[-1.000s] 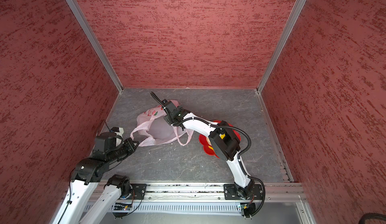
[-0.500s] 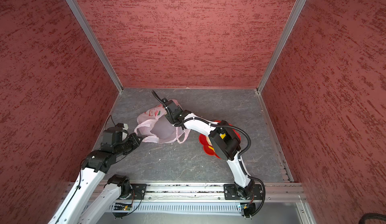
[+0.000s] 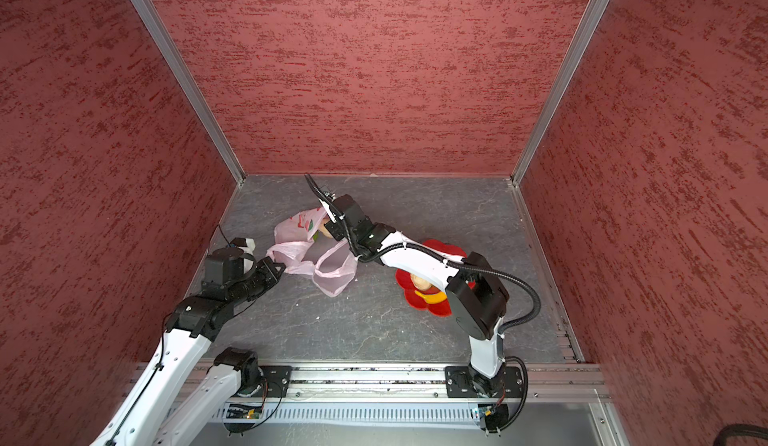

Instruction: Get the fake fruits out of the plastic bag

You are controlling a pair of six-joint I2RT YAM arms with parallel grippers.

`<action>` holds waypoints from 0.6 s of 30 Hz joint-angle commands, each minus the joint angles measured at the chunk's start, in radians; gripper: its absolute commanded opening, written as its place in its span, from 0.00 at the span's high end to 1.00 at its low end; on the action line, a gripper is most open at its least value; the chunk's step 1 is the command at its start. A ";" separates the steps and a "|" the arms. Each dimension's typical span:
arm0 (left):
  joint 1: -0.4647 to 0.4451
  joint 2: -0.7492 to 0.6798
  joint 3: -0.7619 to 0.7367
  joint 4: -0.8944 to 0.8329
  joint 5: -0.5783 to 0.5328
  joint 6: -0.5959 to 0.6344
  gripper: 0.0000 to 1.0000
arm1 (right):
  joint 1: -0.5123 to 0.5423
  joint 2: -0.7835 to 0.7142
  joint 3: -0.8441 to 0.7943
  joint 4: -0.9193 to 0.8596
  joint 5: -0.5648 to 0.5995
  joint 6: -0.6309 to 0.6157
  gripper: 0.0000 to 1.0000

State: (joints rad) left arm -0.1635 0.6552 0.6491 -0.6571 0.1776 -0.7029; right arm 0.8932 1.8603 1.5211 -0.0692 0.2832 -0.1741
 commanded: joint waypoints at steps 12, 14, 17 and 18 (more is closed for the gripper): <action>0.010 -0.100 -0.129 -0.049 0.008 -0.079 1.00 | 0.130 -0.145 -0.065 0.123 0.157 -0.115 0.91; 0.010 -0.109 -0.129 -0.053 0.004 -0.081 1.00 | 0.130 -0.144 -0.069 0.140 0.166 -0.129 0.91; 0.010 -0.109 -0.123 -0.048 0.001 -0.084 1.00 | 0.129 -0.124 -0.062 0.166 0.176 -0.175 0.91; 0.010 -0.103 -0.120 -0.034 0.003 -0.085 1.00 | 0.126 -0.109 -0.048 0.169 0.180 -0.192 0.91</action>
State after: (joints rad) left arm -0.1616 0.5514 0.5179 -0.7055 0.1814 -0.7780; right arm 1.0214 1.7470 1.4536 0.0338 0.4236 -0.2939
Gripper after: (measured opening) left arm 0.047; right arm 0.089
